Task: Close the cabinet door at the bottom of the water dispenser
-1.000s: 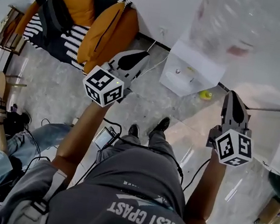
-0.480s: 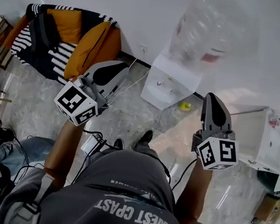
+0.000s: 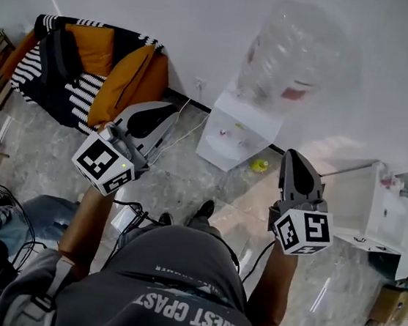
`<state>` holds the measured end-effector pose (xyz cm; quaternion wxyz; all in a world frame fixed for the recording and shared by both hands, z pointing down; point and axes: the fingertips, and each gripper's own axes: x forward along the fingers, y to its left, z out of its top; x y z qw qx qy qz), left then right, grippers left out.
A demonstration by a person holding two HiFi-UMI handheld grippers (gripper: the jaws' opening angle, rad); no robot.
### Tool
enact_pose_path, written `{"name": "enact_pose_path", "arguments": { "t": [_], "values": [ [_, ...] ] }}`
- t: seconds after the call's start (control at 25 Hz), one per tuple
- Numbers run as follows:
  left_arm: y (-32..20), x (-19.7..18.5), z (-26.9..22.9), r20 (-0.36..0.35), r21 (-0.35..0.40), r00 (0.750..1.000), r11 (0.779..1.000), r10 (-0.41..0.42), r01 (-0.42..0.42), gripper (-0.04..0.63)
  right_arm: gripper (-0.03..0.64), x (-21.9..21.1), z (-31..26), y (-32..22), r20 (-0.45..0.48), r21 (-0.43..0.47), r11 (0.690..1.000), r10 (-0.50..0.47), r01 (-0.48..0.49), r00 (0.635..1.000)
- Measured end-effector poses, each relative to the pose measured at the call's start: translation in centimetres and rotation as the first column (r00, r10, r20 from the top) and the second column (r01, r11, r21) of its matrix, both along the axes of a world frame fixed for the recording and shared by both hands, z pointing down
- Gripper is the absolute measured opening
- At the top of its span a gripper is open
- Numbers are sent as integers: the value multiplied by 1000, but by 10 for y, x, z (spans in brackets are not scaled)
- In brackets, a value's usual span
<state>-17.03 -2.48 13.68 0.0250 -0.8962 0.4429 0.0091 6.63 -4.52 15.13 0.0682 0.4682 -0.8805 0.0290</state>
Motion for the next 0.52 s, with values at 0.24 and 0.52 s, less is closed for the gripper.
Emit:
{"name": "enact_pose_path", "arguments": {
  "t": [0.24, 0.52],
  "values": [
    [-1, 5, -1, 7, -9, 1000, 1000, 8, -8, 34, 28, 9, -2, 2, -7, -12, 1000, 15, -16, 1000],
    [-4, -9, 4, 2, -4, 1000, 1000, 12, -12, 35, 28, -5, 2, 0, -17, -10, 1000, 23, -23, 1000]
  ]
}}
